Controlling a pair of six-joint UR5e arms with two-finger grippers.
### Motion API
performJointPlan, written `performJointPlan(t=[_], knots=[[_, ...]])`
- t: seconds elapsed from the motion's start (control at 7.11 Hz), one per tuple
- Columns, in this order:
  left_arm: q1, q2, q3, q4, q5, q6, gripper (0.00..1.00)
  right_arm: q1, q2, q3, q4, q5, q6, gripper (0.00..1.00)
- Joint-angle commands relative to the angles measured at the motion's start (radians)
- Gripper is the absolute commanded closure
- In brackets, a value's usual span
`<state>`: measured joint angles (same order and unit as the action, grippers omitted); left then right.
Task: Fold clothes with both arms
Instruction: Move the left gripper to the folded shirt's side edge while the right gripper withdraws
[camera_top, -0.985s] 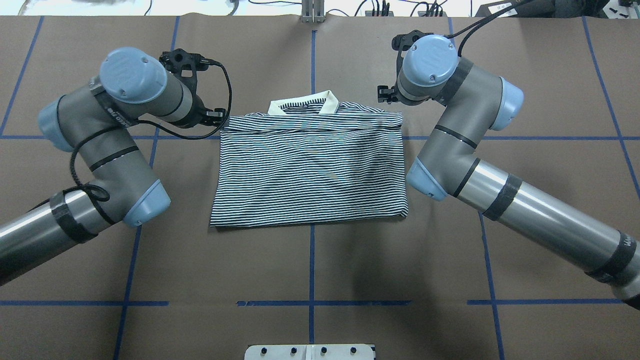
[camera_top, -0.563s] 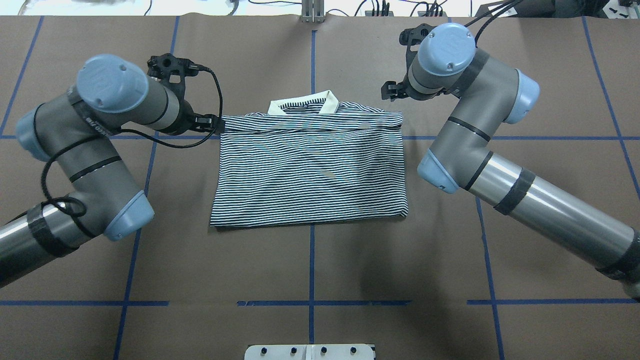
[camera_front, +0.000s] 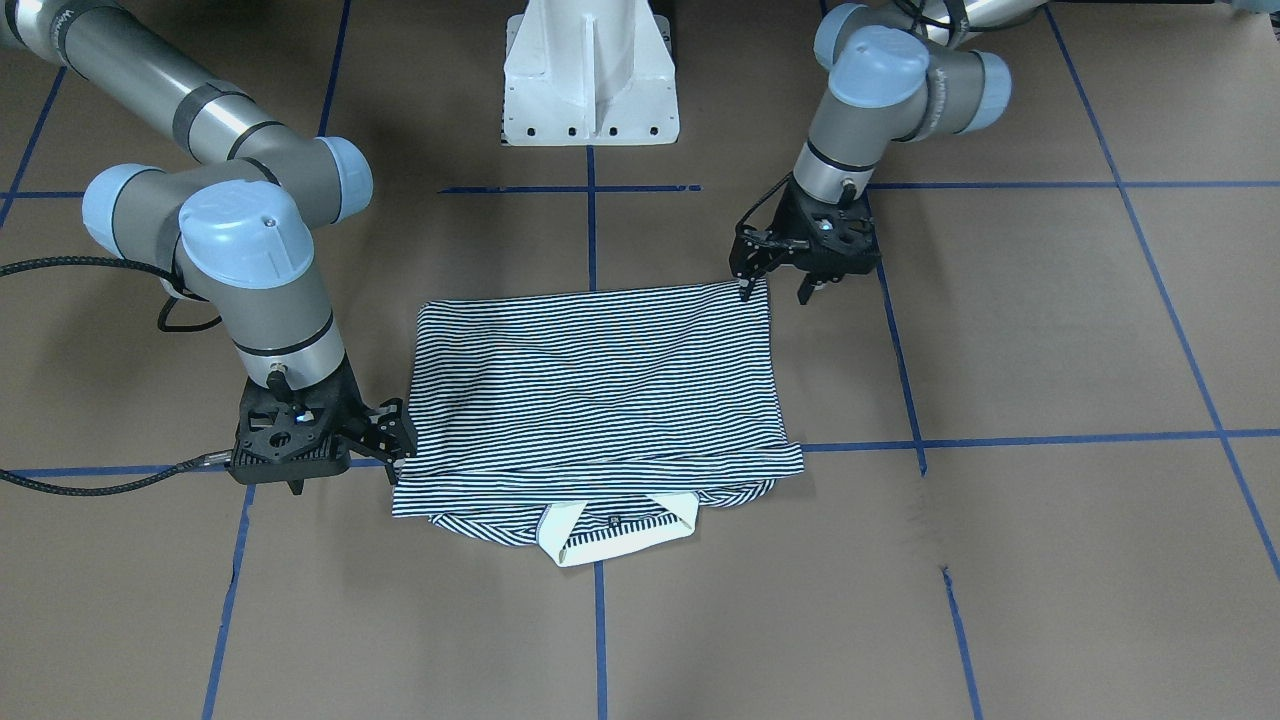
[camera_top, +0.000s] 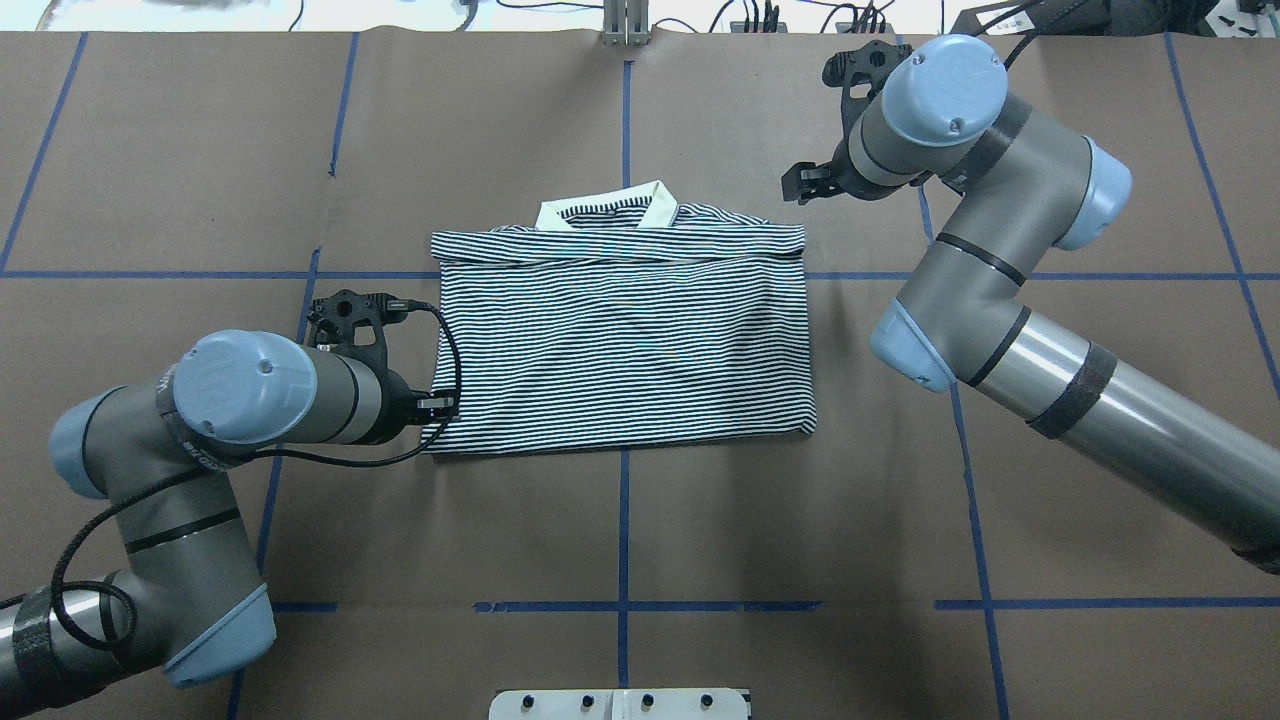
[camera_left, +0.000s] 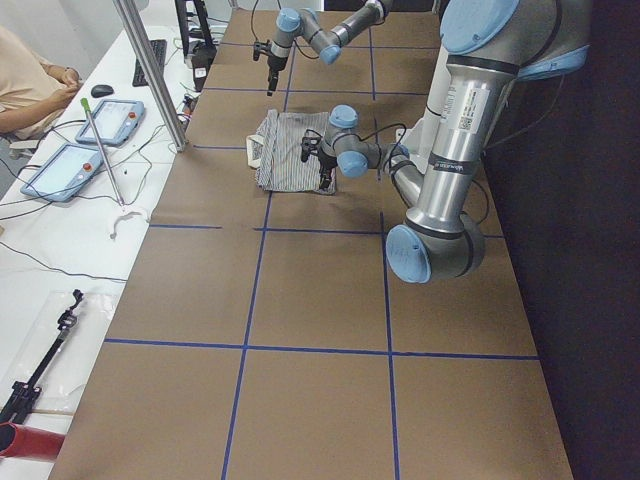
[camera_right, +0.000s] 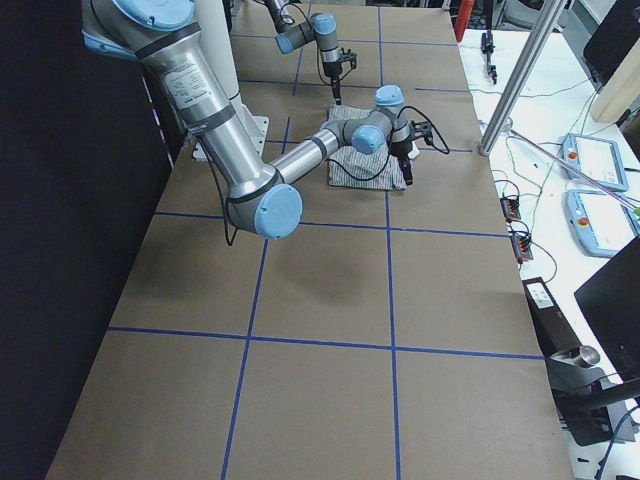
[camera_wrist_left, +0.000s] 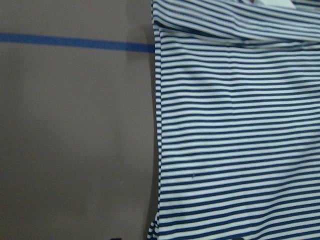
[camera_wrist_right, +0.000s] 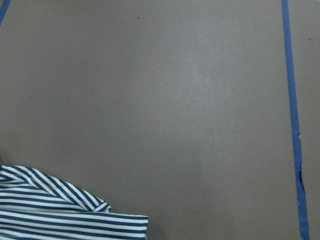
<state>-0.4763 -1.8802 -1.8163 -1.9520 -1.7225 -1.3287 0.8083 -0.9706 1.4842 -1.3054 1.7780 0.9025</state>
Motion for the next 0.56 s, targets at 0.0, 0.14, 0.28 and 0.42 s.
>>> performJointPlan(t=[0.0,0.14,0.28,0.42], knots=[[0.011,-0.010,0.038,-0.002,0.006,-0.006,0.46,0.000,-0.002,-0.001,0.000,-0.002,0.000,0.00],[0.011,-0.013,0.035,-0.001,0.006,-0.007,0.46,0.000,-0.002,-0.001,0.000,-0.002,-0.002,0.00],[0.018,-0.013,0.035,-0.001,0.006,-0.007,0.48,0.000,-0.004,-0.001,0.000,-0.002,-0.001,0.00],[0.019,-0.013,0.035,-0.002,0.006,-0.006,0.75,0.000,-0.004,-0.001,0.002,-0.002,-0.001,0.00]])
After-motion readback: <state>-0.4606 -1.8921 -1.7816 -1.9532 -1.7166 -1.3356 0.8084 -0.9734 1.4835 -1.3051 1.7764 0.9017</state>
